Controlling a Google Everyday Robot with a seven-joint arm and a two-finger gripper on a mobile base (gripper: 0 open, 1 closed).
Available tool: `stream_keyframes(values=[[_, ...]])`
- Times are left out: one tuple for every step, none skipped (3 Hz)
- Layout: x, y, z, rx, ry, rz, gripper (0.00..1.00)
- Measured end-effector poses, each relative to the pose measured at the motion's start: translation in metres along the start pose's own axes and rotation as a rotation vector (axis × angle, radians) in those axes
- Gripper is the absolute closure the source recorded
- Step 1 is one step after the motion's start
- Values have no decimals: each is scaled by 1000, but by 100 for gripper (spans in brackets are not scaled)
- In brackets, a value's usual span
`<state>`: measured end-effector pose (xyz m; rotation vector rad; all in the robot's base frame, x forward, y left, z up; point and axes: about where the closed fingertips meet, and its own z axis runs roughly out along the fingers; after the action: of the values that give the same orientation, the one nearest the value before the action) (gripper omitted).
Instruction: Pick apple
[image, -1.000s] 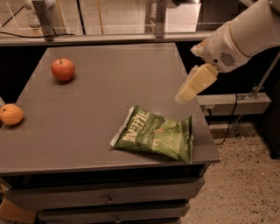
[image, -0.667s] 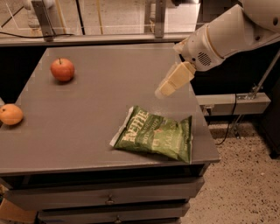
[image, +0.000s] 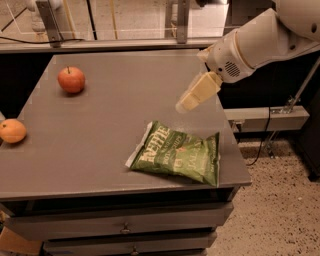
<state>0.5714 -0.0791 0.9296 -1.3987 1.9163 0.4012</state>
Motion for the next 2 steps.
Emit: stream_keyframes(values=[[-6,-2,34,-14,-71,20,0],[-28,-16,80,-32,-171,25,0]])
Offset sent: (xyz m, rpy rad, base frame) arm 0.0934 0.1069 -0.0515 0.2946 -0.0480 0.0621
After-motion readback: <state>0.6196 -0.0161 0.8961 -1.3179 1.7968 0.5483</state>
